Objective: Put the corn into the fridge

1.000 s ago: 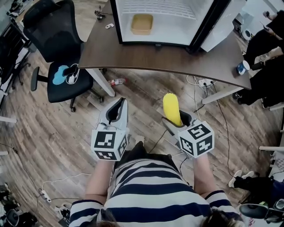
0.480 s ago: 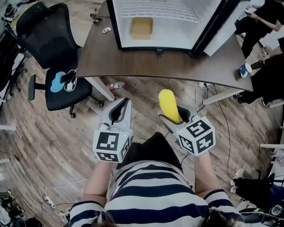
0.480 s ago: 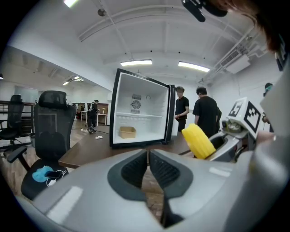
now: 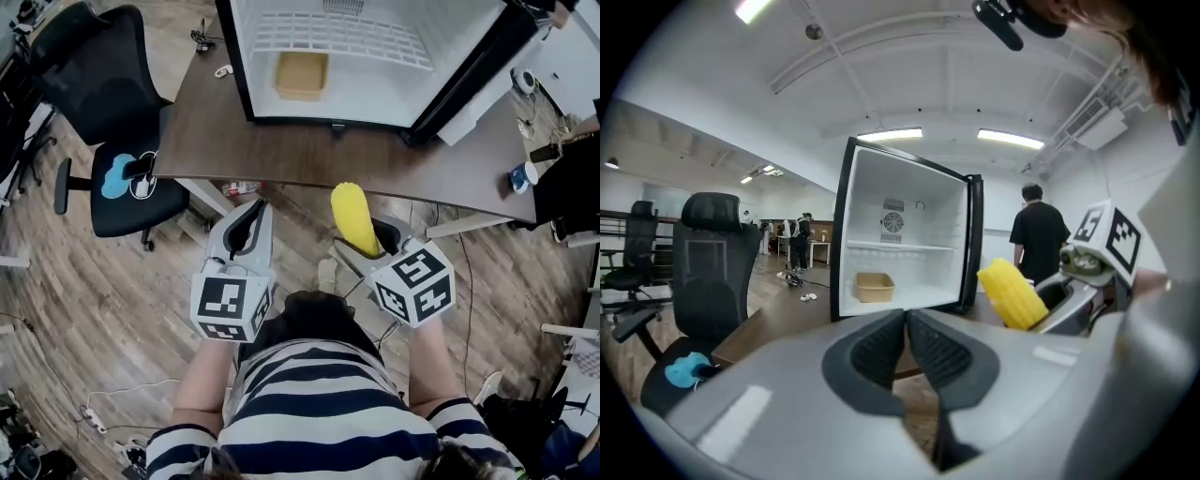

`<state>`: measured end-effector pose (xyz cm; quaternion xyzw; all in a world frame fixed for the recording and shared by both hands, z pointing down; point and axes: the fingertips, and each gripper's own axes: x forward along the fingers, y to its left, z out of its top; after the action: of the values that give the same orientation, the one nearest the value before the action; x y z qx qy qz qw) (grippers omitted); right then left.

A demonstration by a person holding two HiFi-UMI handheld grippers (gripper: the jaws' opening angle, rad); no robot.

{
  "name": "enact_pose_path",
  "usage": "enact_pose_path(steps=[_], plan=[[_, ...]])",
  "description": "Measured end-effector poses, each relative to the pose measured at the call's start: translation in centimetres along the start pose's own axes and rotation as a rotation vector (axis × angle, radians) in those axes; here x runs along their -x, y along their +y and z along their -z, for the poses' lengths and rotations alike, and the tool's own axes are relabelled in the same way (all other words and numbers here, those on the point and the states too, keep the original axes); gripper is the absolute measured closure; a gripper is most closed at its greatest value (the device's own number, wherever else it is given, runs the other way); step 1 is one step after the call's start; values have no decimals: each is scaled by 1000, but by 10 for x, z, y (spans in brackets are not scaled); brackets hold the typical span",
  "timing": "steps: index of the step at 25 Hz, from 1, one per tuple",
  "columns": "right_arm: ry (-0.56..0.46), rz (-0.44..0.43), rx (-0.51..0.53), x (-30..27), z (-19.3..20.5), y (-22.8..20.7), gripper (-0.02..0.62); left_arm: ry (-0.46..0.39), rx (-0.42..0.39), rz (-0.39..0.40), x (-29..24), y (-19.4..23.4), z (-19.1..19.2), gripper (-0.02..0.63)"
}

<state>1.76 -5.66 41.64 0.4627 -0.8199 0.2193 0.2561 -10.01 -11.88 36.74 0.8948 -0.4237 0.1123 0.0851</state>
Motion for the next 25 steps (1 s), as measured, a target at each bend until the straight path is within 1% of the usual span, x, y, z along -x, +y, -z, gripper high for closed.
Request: enact_pose_path(steps=[8,13,21,25], plan=[[8,-24,61,-9,-33,-54,351,-10,-4,-40,-50,1,-25,606],[9,-27,124,-15,-58,-76,351,-26,-5,-61,-72,5,-38,606],[-14,-10,201,-21,-108,-114,351,-61,-11,-80,-106,7,-63,606],[-25,-4,267,-24,-135,-129,351,-81,-6,-86,-120,10,-75,606]])
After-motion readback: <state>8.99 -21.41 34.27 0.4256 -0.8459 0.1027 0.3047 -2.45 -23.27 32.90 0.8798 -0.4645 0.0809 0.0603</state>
